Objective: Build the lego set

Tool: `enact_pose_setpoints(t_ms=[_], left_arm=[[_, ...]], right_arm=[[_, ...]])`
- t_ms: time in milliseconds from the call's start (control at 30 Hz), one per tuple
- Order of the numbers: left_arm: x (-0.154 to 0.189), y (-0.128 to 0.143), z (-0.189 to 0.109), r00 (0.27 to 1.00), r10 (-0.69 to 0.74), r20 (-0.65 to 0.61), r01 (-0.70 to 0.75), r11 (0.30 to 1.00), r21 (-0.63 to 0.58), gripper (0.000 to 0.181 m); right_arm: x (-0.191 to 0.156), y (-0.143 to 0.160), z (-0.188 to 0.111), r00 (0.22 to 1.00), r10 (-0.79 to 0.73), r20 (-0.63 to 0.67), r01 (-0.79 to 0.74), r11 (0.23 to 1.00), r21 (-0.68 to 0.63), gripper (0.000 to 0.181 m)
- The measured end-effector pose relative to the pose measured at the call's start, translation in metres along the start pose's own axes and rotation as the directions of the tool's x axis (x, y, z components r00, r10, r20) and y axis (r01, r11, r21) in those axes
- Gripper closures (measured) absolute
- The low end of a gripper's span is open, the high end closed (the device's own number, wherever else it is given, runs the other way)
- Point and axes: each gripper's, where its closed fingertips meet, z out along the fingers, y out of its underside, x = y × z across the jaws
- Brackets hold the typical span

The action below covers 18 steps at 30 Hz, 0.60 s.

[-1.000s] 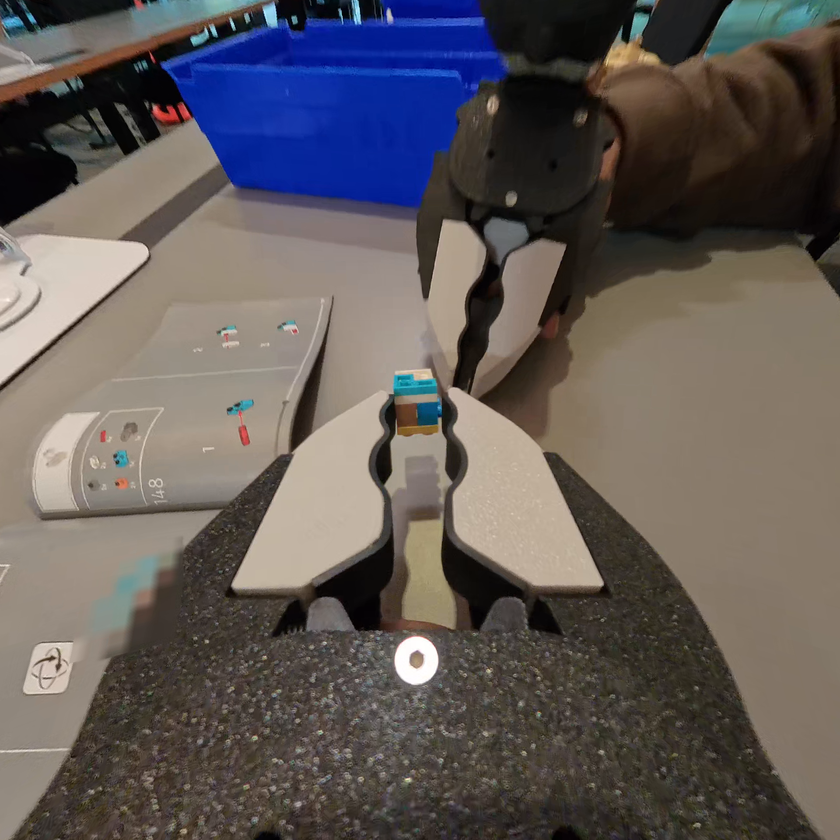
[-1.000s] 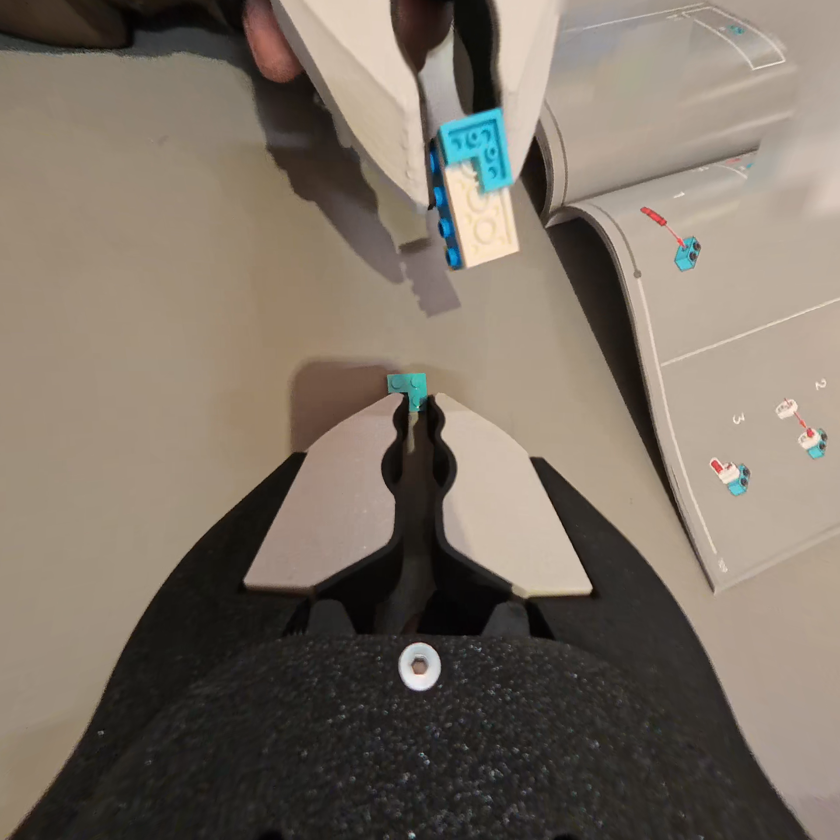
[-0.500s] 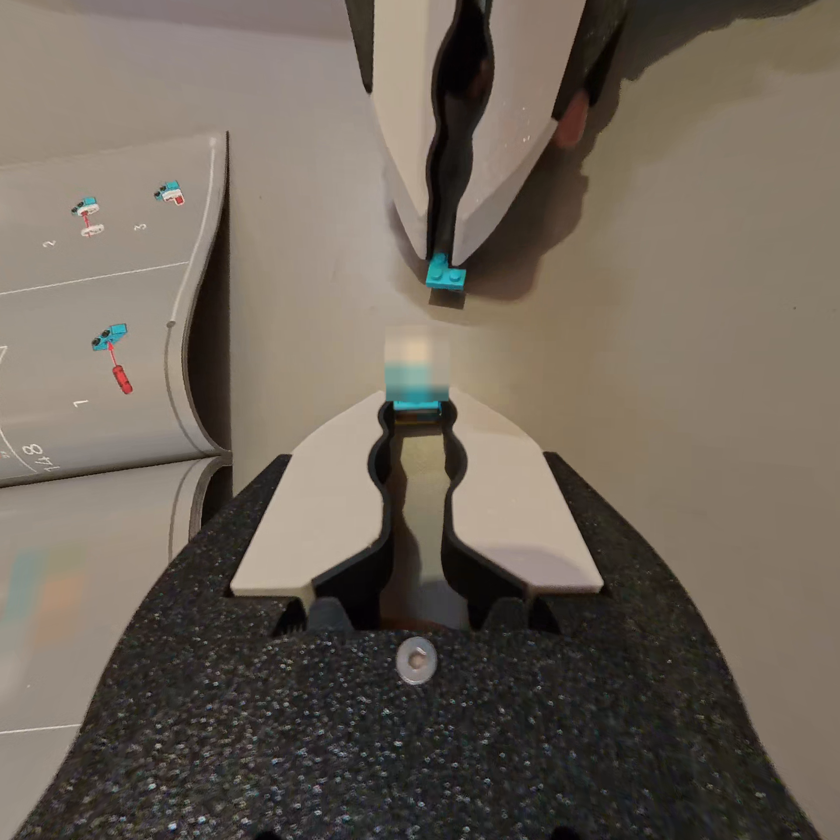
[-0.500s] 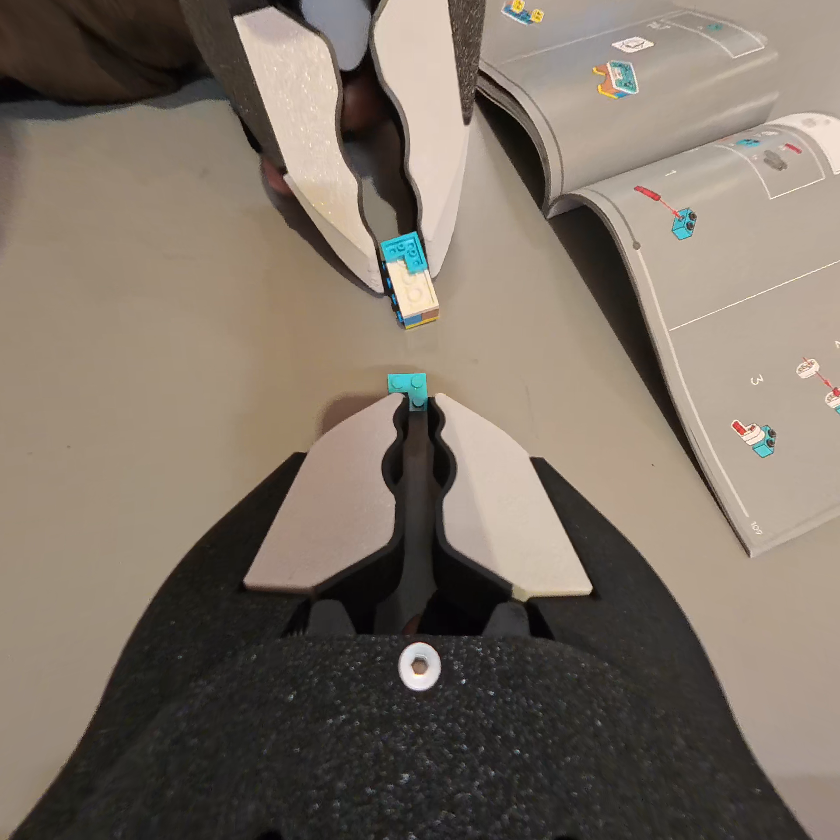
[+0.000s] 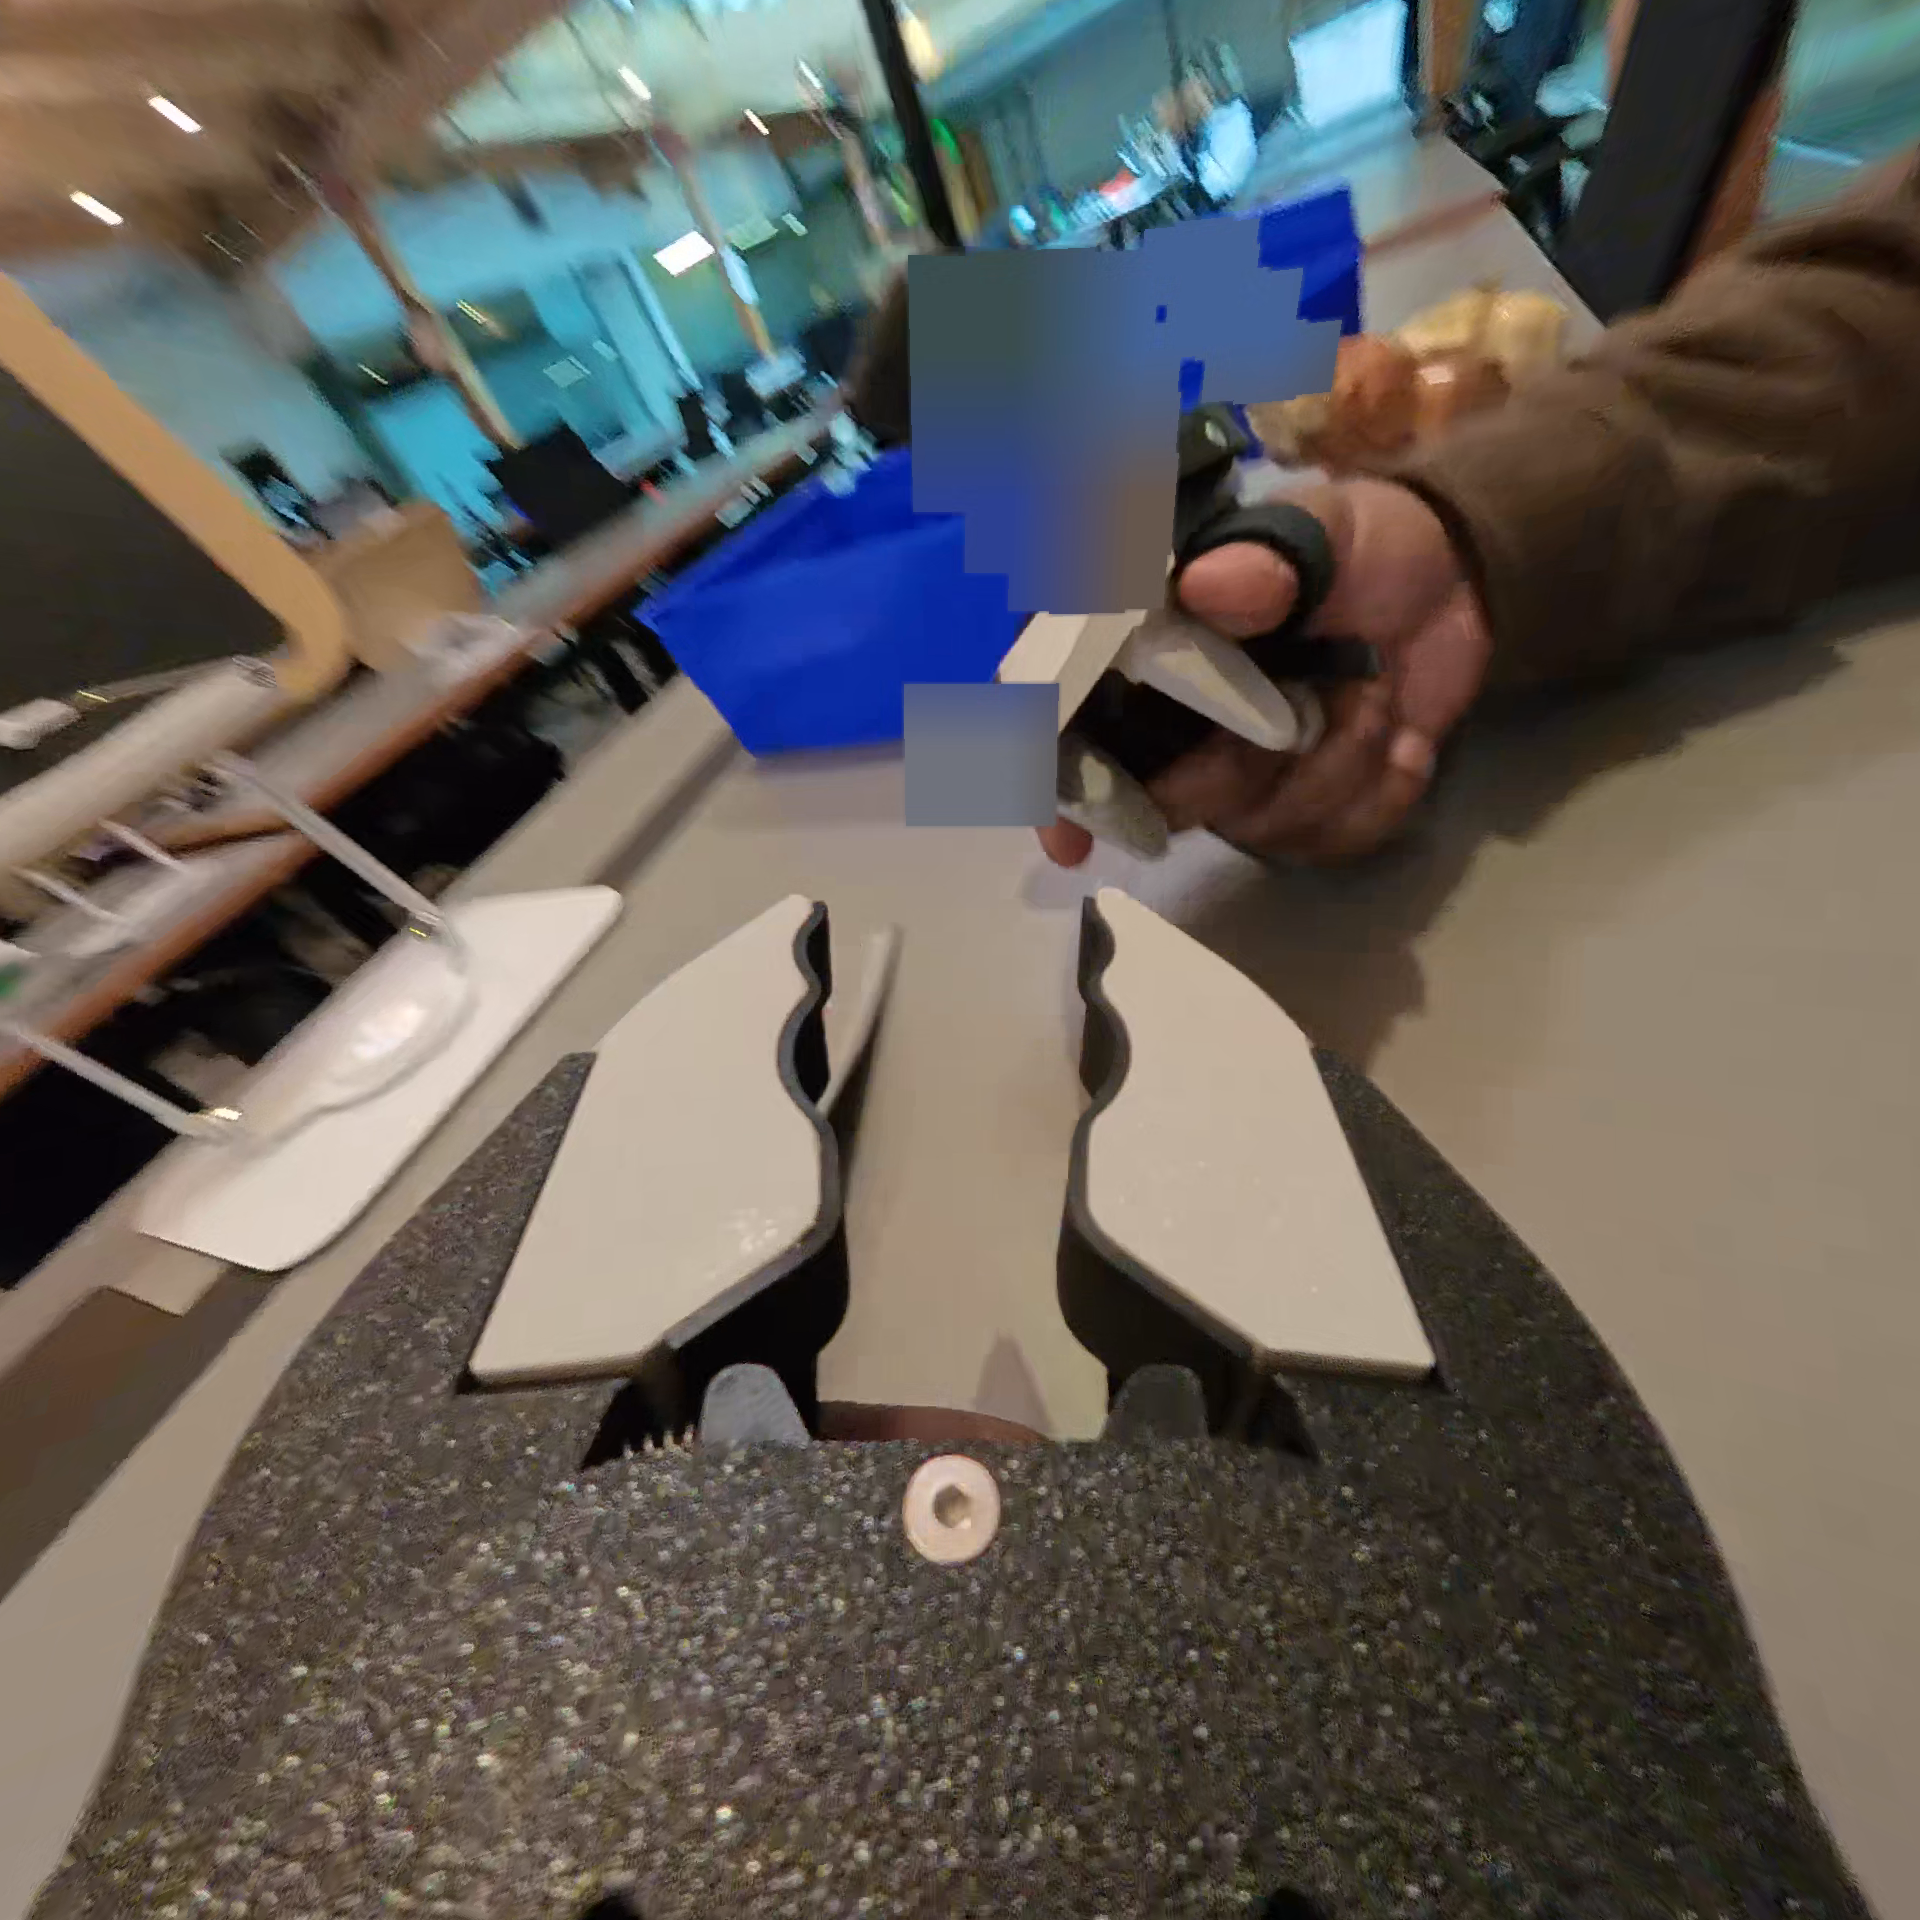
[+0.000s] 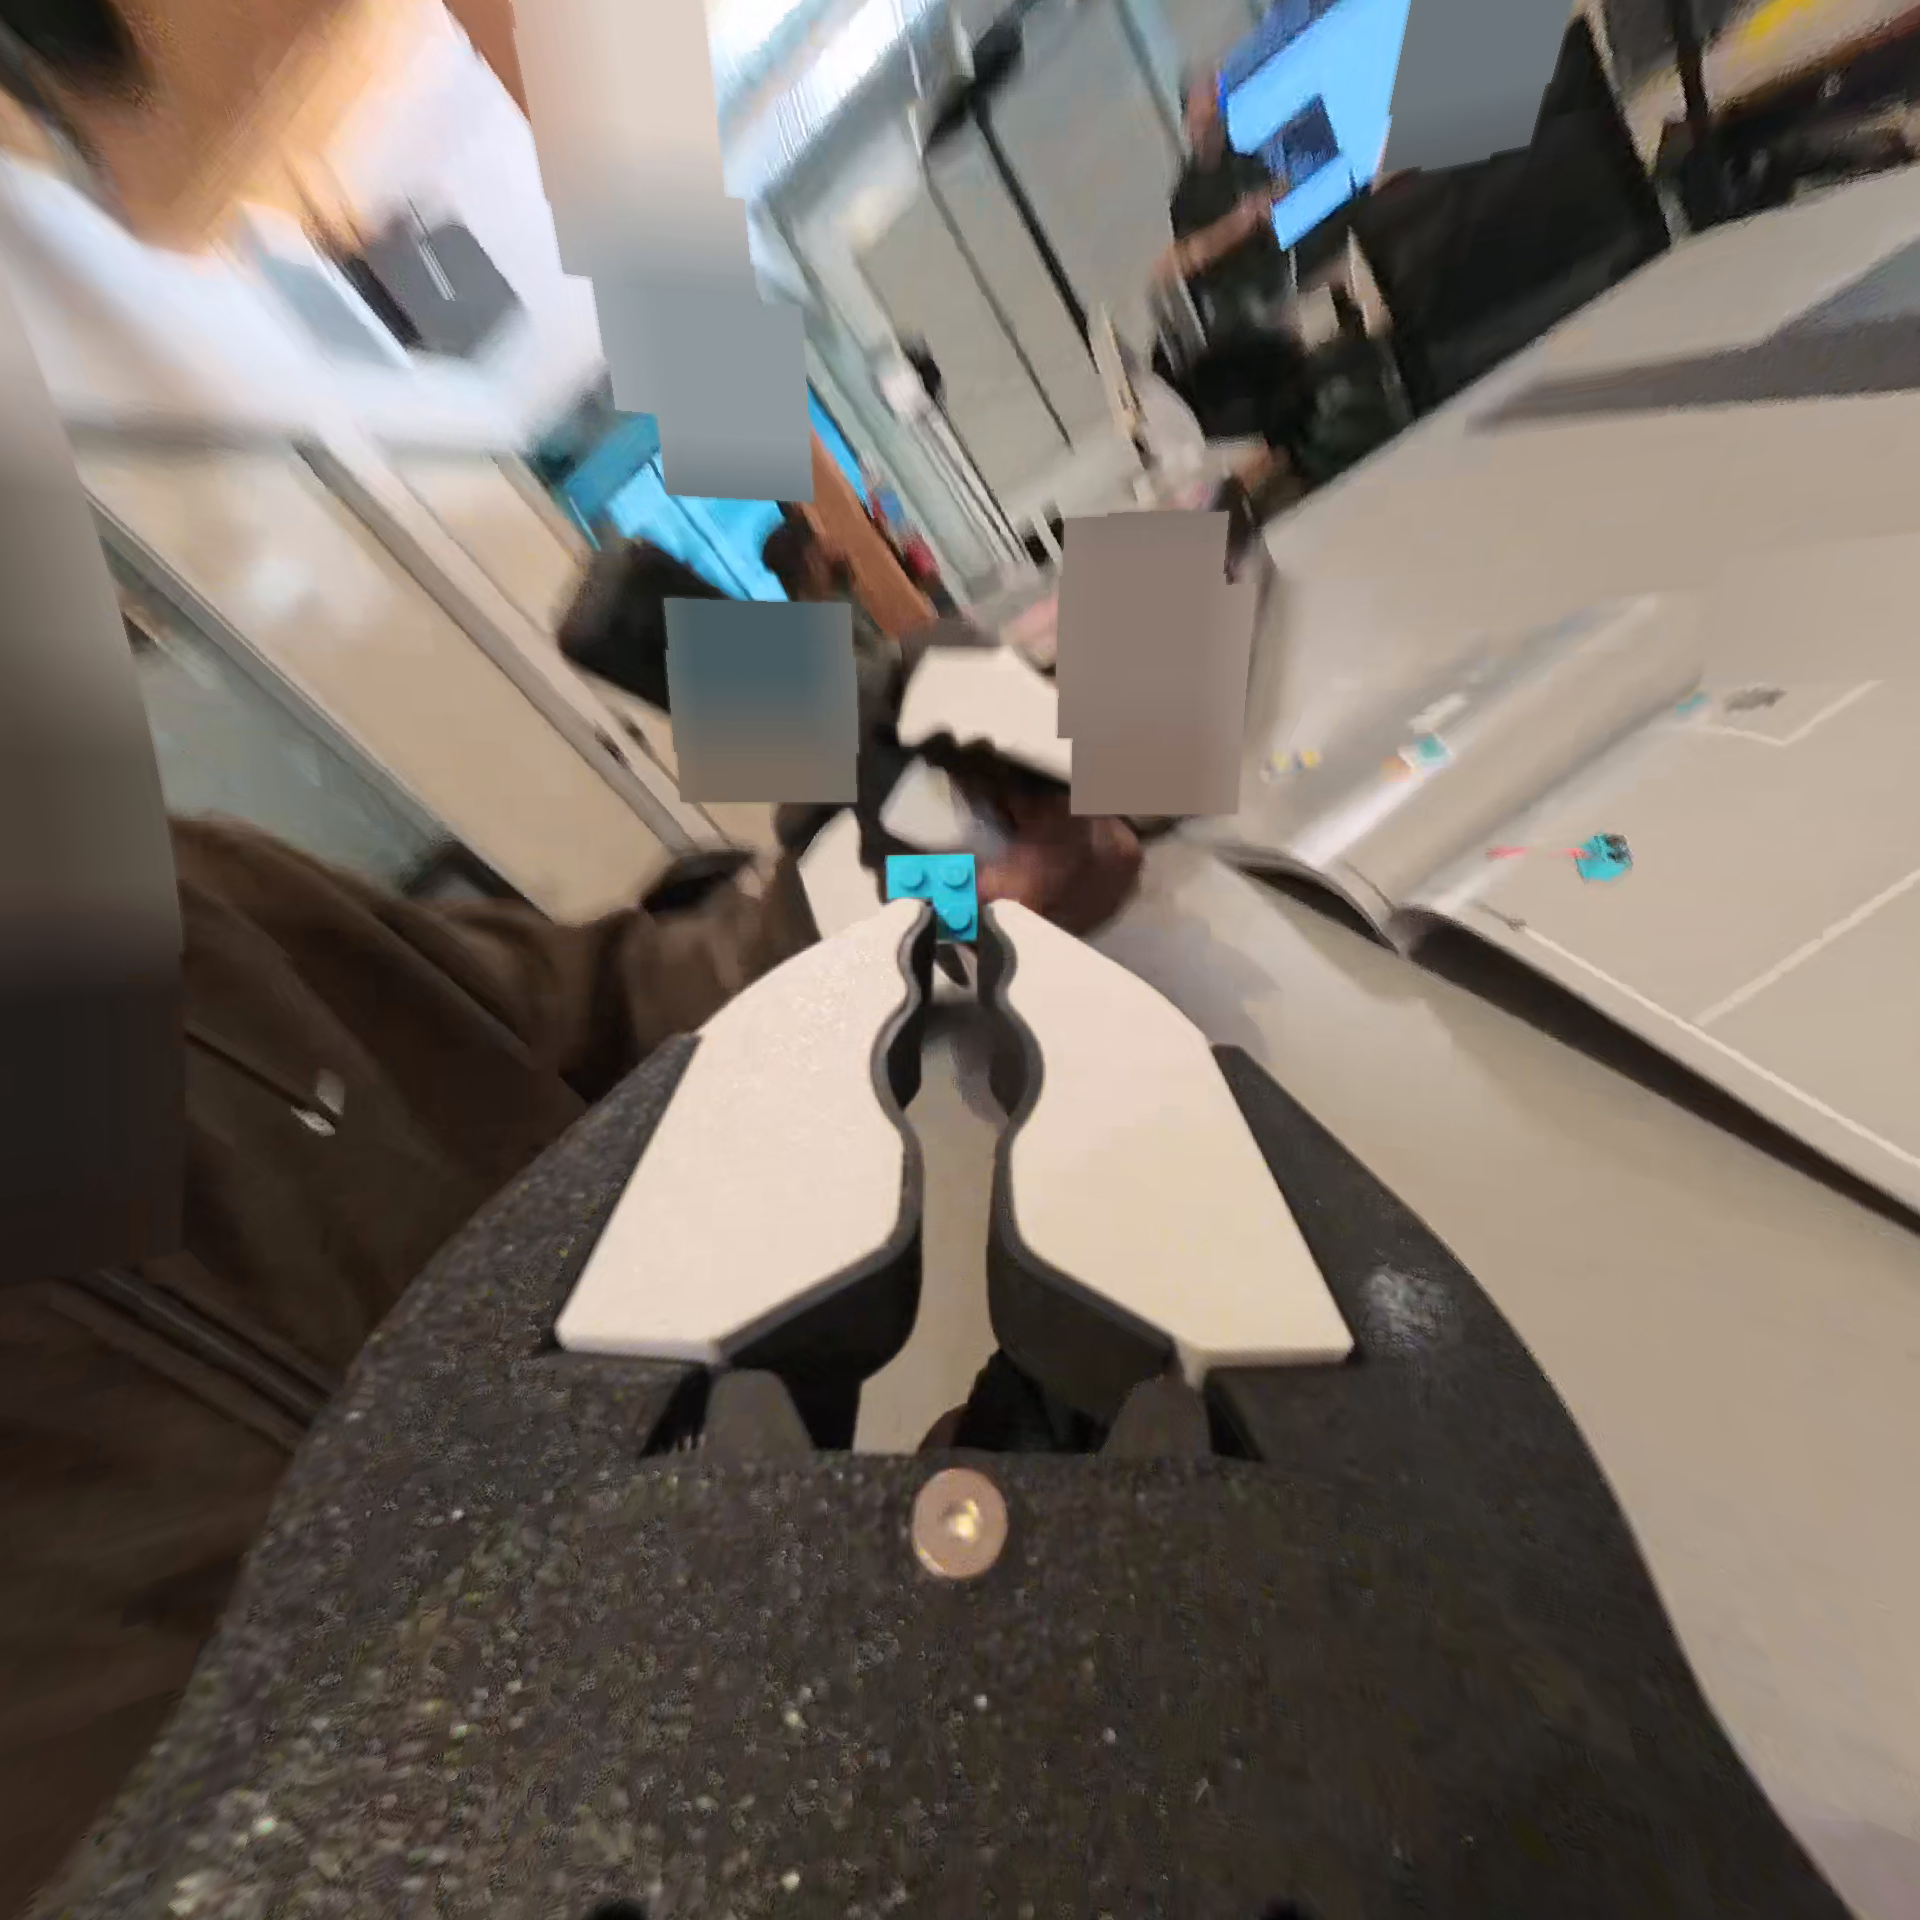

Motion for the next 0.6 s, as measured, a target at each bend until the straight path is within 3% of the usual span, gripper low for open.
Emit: enact_pose_setpoints(t_ms=[100, 167, 333, 600], left_arm=[[-0.004, -0.014, 0.005, 0.994, 0.035, 0.102, -0.042, 0.997, 0.068, 0.136], [-0.002, -0.023, 0.006, 0.988, 0.068, 0.141, -0.084, 0.991, 0.107, 0.140], [-0.001, -0.032, 0.005, 0.957, 0.183, 0.225, -0.212, 0.970, 0.114, 0.147], [0.002, -0.033, 0.004, 0.923, 0.287, 0.256, -0.319, 0.944, 0.091, 0.164]], right_arm=[[-0.005, -0.019, -0.004, 0.988, 0.112, 0.104, -0.129, 0.976, 0.177, 0.174], [-0.008, -0.021, -0.003, 0.977, 0.150, 0.150, -0.180, 0.960, 0.216, 0.174], [-0.011, -0.016, 0.006, 0.959, 0.200, 0.199, -0.244, 0.943, 0.228, 0.174], [-0.016, -0.008, 0.014, 0.952, 0.214, 0.220, -0.258, 0.946, 0.198, 0.174]])
